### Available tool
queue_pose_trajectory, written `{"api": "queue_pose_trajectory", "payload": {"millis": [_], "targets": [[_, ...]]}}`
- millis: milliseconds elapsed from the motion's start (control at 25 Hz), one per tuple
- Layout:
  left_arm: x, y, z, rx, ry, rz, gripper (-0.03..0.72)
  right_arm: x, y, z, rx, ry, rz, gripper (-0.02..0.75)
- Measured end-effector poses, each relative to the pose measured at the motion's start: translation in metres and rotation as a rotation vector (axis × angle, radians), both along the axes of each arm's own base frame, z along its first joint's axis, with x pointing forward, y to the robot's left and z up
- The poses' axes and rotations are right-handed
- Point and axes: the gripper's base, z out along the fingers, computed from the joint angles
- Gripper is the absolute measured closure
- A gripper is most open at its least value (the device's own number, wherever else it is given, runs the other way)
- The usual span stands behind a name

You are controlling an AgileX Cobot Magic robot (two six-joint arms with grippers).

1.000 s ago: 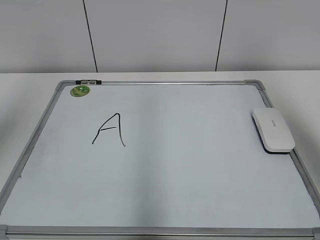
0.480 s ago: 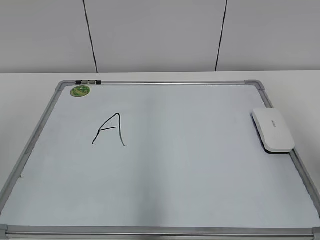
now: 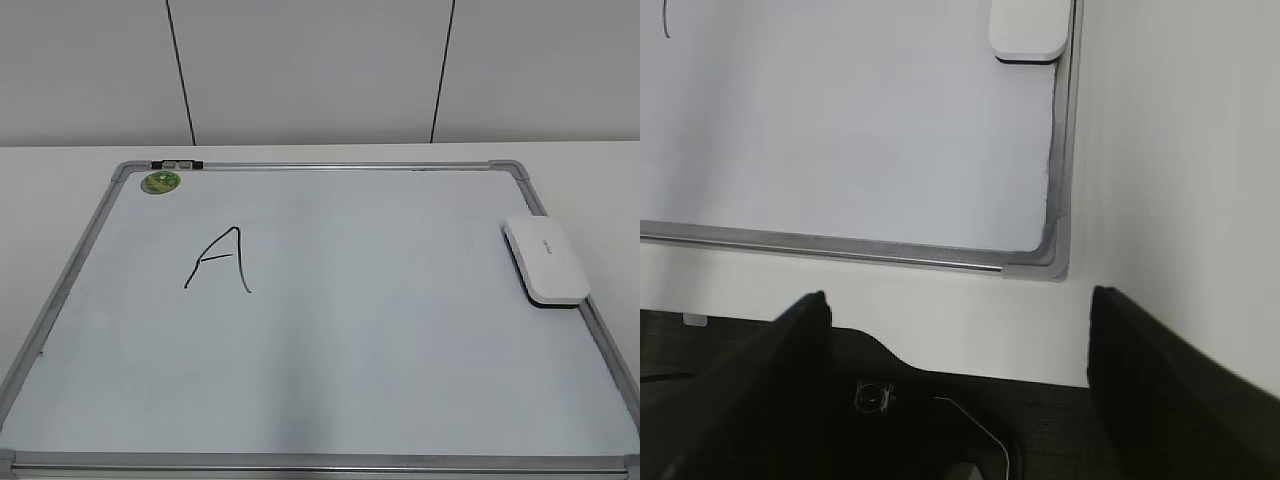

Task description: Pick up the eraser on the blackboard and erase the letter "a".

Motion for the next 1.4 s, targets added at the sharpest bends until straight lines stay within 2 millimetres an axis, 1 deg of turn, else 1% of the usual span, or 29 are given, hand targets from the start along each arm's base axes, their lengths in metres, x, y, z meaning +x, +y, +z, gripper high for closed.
{"api": "queue_pose_trajectory", "payload": {"millis": [120, 280, 400, 480, 640, 680, 920, 1400], "targets": [[-0.006, 0.001, -0.015, 0.006, -0.007, 0.006, 0.246, -0.016, -0.003, -0.013, -0.033, -0.027, -0.004, 0.148], [-0.008, 0.003, -0.02, 0.017, -0.054, 0.02, 0.246, -0.036, -0.011, -0.027, -0.119, -0.085, -0.027, 0.15], [-0.006, 0.006, -0.023, 0.049, -0.073, 0.035, 0.246, -0.044, -0.016, -0.038, -0.167, -0.097, -0.044, 0.15], [-0.005, 0.007, -0.022, 0.067, -0.089, 0.043, 0.246, -0.045, -0.017, -0.047, -0.177, -0.081, -0.046, 0.15], [-0.002, 0.01, -0.026, 0.102, -0.101, 0.056, 0.246, -0.039, -0.016, -0.069, -0.177, -0.026, -0.04, 0.15], [-0.002, 0.011, -0.027, 0.106, -0.102, 0.057, 0.246, -0.038, -0.016, -0.072, -0.179, -0.022, -0.037, 0.15], [-0.001, 0.011, -0.028, 0.107, -0.113, 0.06, 0.246, -0.032, -0.014, -0.078, -0.156, -0.064, -0.034, 0.15], [0.0, 0.011, -0.027, 0.107, -0.115, 0.061, 0.246, -0.031, -0.013, -0.077, -0.148, -0.076, -0.033, 0.15]]}}
